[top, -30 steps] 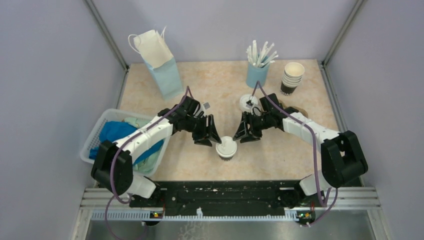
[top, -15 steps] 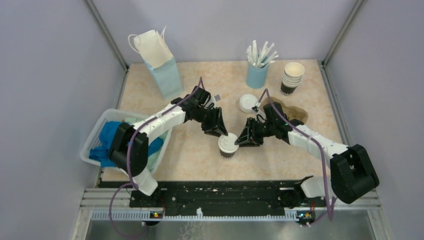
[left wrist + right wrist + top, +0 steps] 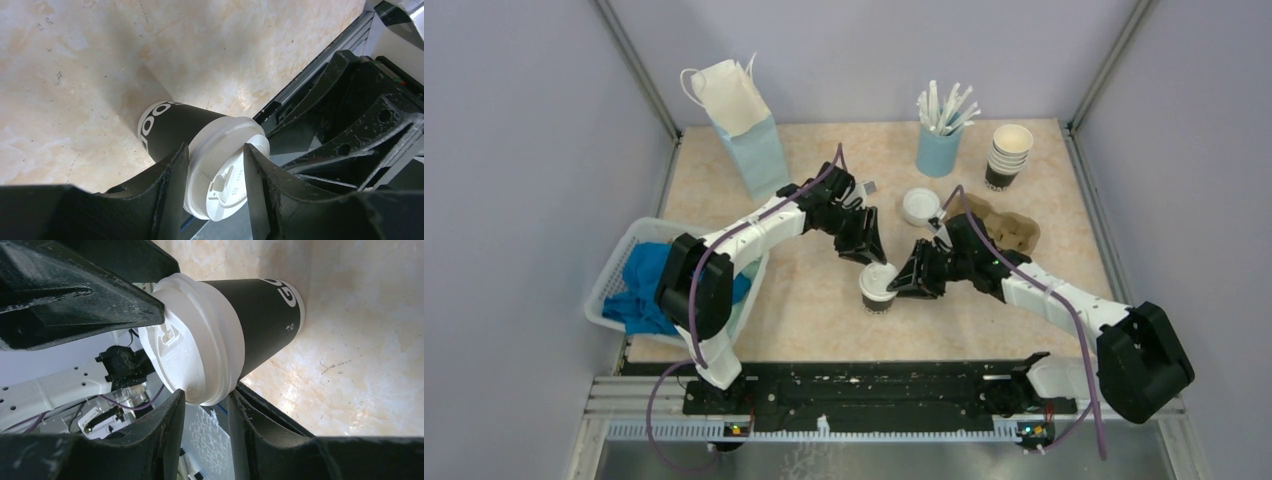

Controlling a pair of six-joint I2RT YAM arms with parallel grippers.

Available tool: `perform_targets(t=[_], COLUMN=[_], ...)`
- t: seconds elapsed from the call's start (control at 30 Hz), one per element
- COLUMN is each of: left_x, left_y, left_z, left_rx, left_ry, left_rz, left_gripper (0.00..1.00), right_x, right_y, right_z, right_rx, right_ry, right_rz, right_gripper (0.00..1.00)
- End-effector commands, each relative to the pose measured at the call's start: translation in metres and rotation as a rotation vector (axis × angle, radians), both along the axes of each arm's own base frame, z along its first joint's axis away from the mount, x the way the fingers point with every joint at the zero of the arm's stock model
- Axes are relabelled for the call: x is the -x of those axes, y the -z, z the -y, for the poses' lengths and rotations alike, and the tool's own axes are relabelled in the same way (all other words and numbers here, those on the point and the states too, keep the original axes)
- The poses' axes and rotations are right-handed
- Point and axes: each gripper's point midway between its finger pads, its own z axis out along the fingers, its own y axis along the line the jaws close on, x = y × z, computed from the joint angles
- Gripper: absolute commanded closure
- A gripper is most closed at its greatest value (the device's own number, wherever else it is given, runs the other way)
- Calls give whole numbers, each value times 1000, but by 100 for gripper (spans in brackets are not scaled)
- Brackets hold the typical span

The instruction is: Pack the takeout coffee

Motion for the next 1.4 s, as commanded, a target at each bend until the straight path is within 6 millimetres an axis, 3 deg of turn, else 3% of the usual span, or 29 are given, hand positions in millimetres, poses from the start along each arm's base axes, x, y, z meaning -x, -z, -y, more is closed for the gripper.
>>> perform_targets(t=[0.0, 0.13, 0.4, 0.6, 0.73, 0.83, 0.9, 1.0, 1.17, 1.37], left_x=[-1, -3, -2, 19, 41, 57, 67, 75, 79, 82], left_y=[-11, -15, -43, -59, -57, -51, -47, -39, -24, -6], left_z=[-1, -10, -26, -44, -55, -59, -59, -57, -56, -49], left_rx=[-6, -43, -93, -85, -66, -39, -5, 36, 62, 76], left_ry=[29, 23, -4, -71, -130, -182, -213, -253, -288, -289], left_rz=[67, 107, 192, 186, 137, 67, 26, -30, -77, -143], left_gripper=[48, 37, 6, 2, 7, 19, 30, 39, 46, 51], right_x=[-1, 3, 9, 9, -2, -15, -23, -38, -54, -56], right_y=[-16, -16, -19, -29, -35, -38, -42, -40, -28, -21], right_z=[-14, -23, -19, -9, 6, 16, 18, 22, 19, 14], right_rx=[-57, -61, -67, -16, -2, -49, -64, -55, -75, -96], right_ry=[-19, -53, -49, -71, -65, -73, -108, -139, -180, -235], right_rz=[55, 51, 55, 98, 130, 125, 127, 132, 102, 89], right_gripper=[62, 60, 48, 37, 32, 30, 35, 46, 60, 65])
